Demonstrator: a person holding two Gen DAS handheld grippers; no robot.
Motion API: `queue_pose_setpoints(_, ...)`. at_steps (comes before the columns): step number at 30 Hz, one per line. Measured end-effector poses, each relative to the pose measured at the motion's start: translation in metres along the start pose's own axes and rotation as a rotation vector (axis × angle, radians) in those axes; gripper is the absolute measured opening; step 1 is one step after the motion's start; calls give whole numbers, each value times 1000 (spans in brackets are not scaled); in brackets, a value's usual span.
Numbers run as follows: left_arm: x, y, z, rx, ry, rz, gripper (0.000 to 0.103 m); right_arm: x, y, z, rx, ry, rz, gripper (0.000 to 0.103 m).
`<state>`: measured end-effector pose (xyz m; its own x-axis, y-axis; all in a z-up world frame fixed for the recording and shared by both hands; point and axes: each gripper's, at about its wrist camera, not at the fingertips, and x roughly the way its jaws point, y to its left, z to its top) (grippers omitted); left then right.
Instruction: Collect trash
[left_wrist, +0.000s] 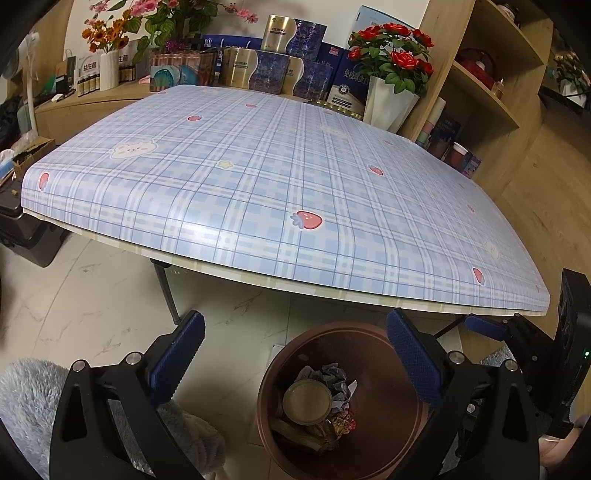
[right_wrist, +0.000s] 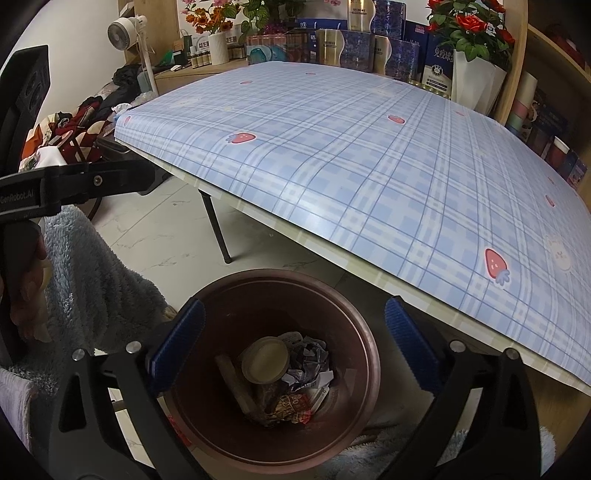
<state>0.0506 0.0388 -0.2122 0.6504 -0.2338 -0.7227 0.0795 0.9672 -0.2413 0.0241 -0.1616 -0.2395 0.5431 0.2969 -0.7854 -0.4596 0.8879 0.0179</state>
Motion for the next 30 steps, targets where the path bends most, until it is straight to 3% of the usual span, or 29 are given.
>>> queue_pose_setpoints(7, -2, -1, 1, 5, -7, 4, 96, -3, -5, 2, 16, -12, -23, 97)
queue_pose_setpoints(11, -9, -3, 8, 23, -32, 28, 96, -24, -12, 13, 20, -86, -72, 97)
queue_pose_setpoints(22, -82, -32, 85, 144, -288, 58, 96, -112, -50, 82, 53, -290, -227, 97)
queue_pose_setpoints(30, -137, -70, 131, 260, -425, 79, 97, -172, -76, 114, 155, -398, -257, 97)
